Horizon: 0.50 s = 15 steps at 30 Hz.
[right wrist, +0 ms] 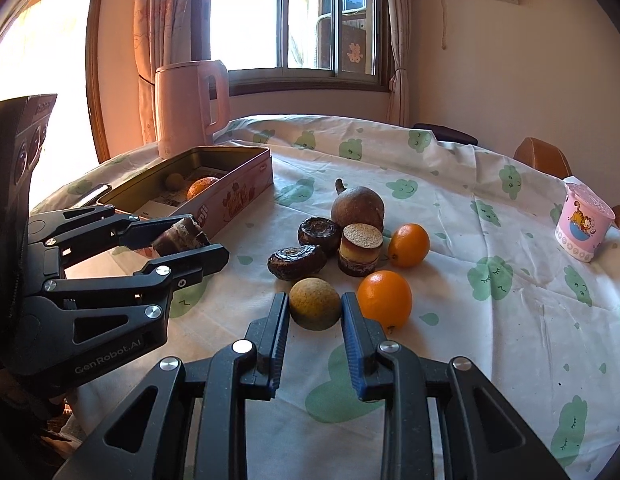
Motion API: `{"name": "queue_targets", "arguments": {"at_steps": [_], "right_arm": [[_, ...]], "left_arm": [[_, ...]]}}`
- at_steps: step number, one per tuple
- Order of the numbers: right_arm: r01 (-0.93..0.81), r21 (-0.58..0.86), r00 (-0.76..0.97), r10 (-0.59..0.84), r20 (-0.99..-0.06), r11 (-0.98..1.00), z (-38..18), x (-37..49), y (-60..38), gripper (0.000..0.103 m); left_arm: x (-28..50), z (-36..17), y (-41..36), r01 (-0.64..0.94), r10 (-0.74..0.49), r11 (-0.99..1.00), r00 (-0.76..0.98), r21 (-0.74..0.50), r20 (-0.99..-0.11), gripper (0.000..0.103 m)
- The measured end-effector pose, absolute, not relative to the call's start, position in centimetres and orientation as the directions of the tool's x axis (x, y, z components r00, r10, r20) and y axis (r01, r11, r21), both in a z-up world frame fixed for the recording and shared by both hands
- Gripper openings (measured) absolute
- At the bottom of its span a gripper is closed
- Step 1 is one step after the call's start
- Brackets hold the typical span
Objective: Organize fruits
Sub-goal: 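Grasp the chocolate cylinder cake with the left tool while the right tool grasps a small tan fruit, then lift and carry the cake with the left tool while the right tool carries the tan fruit toward the tin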
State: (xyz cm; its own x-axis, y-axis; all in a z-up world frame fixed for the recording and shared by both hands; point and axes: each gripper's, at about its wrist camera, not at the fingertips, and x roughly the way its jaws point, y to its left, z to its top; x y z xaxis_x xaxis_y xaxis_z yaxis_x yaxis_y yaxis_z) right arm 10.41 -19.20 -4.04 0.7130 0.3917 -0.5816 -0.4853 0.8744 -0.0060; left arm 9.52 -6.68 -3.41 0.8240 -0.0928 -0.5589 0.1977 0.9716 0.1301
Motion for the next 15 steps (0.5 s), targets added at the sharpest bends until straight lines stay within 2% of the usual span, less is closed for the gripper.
{"name": "queue_targets", "arguments": {"at_steps": [15], "right_arm": [[-0.473,-0.046,0.766,0.385,-0.515,0.880,-3.5,9.2,-19.3,0.028]], "left_arm": [[8.3,-2.9,-6.7,0.175,-0.077,0.972,0.870,0.158,-0.488,0.035]]}}
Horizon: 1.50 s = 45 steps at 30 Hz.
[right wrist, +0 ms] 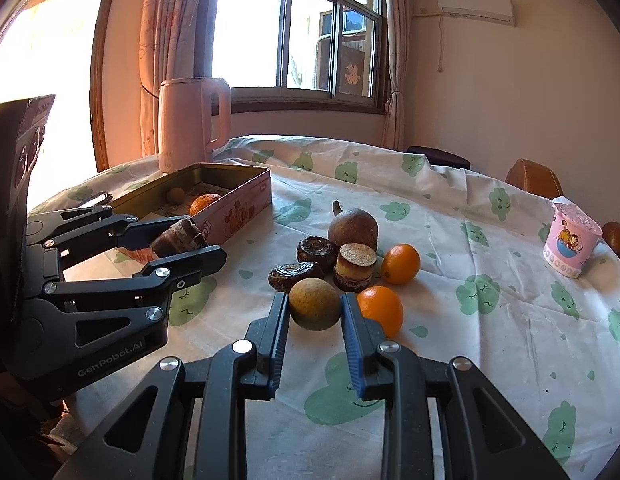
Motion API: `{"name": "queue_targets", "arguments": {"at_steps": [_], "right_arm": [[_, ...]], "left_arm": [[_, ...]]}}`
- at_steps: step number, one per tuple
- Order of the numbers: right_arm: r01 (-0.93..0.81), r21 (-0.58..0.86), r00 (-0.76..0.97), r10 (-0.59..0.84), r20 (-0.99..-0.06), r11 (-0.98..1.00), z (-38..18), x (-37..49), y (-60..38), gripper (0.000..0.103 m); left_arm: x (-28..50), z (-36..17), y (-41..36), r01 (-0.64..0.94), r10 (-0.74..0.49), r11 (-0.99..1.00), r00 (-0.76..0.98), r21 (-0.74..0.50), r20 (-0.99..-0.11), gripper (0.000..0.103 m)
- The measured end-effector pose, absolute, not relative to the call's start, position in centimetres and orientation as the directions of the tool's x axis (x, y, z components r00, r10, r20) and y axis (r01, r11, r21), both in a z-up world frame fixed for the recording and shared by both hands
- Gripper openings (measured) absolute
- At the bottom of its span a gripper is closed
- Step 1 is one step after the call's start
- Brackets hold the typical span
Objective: Organize fruits
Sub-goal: 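Lift and carry the cake with the left tool while the right tool carries the tan fruit toward the tin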
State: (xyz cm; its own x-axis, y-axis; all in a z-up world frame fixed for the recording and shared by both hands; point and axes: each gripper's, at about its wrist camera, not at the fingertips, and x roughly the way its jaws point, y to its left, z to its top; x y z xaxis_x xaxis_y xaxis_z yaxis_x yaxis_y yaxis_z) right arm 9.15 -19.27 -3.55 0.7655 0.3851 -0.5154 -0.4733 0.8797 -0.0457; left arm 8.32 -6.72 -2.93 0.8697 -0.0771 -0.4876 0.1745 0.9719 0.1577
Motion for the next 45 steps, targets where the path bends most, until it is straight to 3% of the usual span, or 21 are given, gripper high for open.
{"name": "queue_targets", "arguments": {"at_steps": [45], "right_arm": [[-0.480,-0.090,0.827,0.416,-0.379,0.873,-2.7,6.8,-19.6,0.028]], "left_arm": [[6.3,-1.9,-5.4,0.116,-0.069,0.986,0.935,0.116,-0.348,0.035]]}}
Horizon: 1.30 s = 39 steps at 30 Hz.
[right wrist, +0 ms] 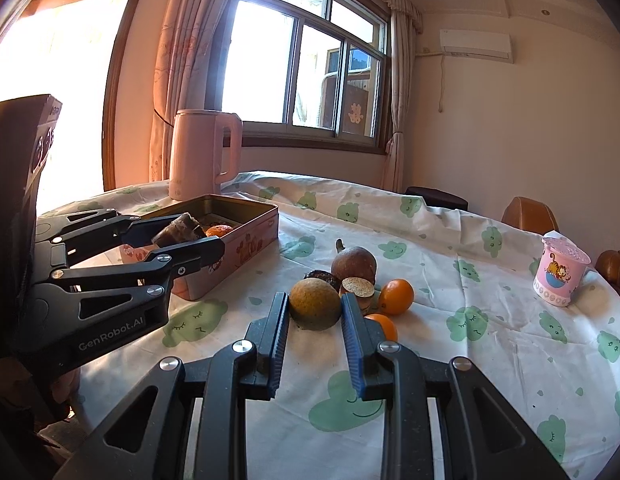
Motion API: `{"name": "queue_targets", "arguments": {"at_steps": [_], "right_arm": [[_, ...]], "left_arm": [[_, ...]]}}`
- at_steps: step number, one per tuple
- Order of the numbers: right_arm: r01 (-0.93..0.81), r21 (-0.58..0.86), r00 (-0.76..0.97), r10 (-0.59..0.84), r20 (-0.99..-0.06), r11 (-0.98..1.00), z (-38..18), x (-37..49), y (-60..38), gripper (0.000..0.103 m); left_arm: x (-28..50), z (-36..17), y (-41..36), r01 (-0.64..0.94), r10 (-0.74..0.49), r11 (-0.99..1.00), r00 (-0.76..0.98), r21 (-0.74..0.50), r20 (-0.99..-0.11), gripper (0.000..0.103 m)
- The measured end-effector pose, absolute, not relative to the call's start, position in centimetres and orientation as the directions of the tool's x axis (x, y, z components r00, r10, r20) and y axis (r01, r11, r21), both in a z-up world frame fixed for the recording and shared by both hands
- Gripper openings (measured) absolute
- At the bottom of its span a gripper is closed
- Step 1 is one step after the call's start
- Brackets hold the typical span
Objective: Organize fruits
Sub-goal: 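Lift and carry the cake with the left tool while the right tool carries the tan fruit toward the tin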
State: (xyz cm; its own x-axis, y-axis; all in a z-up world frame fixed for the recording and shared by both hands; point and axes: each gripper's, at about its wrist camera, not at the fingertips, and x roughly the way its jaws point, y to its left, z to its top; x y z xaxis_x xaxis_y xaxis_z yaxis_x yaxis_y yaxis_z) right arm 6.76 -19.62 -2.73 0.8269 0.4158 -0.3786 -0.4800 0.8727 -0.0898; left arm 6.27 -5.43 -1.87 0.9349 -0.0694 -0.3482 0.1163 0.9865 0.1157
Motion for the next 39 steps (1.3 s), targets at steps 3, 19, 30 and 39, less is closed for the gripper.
{"name": "queue_targets", "arguments": {"at_steps": [3,19,30,39], "right_arm": [[-0.482,-0.092,0.829,0.419,-0.369,0.871,-2.7,6.6,-19.6,0.028],[-0.491,-0.097,0.839,0.439,-0.320,0.866,-2.5,5.8,-19.8,0.028],[-0.502,-0.096,0.839,0.456,-0.296,0.860,-2.4,5.5,-20.1,0.028],[-0.524,-0.042,0.829,0.498,-0.254,0.851,-1.9,5.2,-21.1,0.028]], "left_arm": [[6.2,-1.8,-5.3,0.113,-0.068,0.987,0.938,0.115,-0.339,0.035],[5.2,-1.7,-5.4,0.094,-0.056,0.988,0.956,0.121,-0.287,0.035],[4.4,-1.4,-5.0,0.086,-0.060,0.991,0.970,0.103,-0.234,0.035],[4.2,-1.4,-5.0,0.086,-0.062,0.991,0.973,0.099,-0.223,0.035]]}}
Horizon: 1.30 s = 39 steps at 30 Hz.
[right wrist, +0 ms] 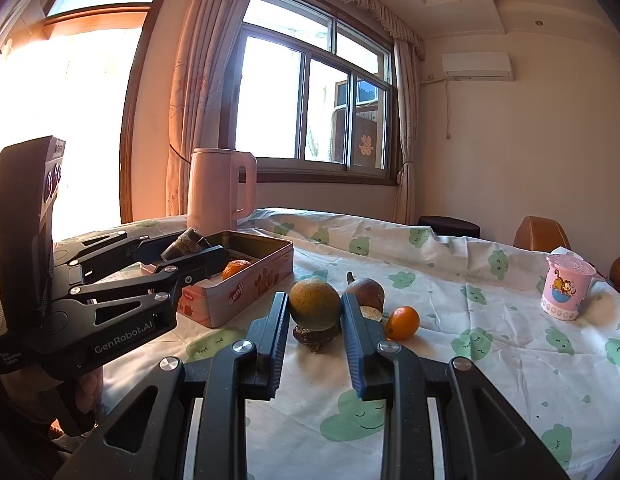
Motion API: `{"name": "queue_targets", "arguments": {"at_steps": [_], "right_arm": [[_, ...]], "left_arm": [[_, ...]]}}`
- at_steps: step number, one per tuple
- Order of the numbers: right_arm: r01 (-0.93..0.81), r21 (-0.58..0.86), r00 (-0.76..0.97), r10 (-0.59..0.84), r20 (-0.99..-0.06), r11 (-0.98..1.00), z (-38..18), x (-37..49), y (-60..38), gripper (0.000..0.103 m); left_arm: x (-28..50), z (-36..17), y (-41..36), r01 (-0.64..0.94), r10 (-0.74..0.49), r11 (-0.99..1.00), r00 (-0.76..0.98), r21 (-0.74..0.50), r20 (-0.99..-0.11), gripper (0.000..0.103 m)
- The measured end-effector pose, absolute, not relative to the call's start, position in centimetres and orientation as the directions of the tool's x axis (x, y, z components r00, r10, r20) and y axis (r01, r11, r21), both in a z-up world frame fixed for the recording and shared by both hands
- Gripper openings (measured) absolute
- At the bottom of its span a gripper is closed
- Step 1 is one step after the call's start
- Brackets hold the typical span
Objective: Organize fruits
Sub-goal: 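Lift and carry the cake with the left tool while the right tool carries the tan fruit toward the tin, then lower the cake into the tin with the left tool while the right tool lowers the tan fruit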
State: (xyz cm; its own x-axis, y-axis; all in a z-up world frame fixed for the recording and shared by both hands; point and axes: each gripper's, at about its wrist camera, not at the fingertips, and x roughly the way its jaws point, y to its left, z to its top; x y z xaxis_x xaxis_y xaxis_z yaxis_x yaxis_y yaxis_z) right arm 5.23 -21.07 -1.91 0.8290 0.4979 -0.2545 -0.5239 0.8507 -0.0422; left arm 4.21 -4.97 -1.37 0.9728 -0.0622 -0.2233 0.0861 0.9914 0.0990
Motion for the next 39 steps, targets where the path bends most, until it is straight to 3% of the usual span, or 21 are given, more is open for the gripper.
{"name": "queue_targets", "arguments": {"at_steps": [15,25,39], "right_arm": [[-0.521,0.042,0.804,0.507,-0.310,0.853,-0.5,7.0,-21.7,0.028],[-0.584,0.028,0.762,0.560,-0.326,0.811,4.1,8.7,-18.7,0.028],[-0.651,-0.007,0.713,0.609,-0.349,0.759,8.6,12.7,-12.7,0.028]], "left_arm": [[6.1,-0.9,-3.3,0.087,-0.075,0.996,0.935,0.017,-0.346,0.035],[7.7,1.3,1.1,0.002,0.028,0.996,0.938,0.088,-0.344,0.035],[12.5,2.4,6.5,-0.078,0.123,0.989,0.904,0.126,-0.409,0.035]]}}
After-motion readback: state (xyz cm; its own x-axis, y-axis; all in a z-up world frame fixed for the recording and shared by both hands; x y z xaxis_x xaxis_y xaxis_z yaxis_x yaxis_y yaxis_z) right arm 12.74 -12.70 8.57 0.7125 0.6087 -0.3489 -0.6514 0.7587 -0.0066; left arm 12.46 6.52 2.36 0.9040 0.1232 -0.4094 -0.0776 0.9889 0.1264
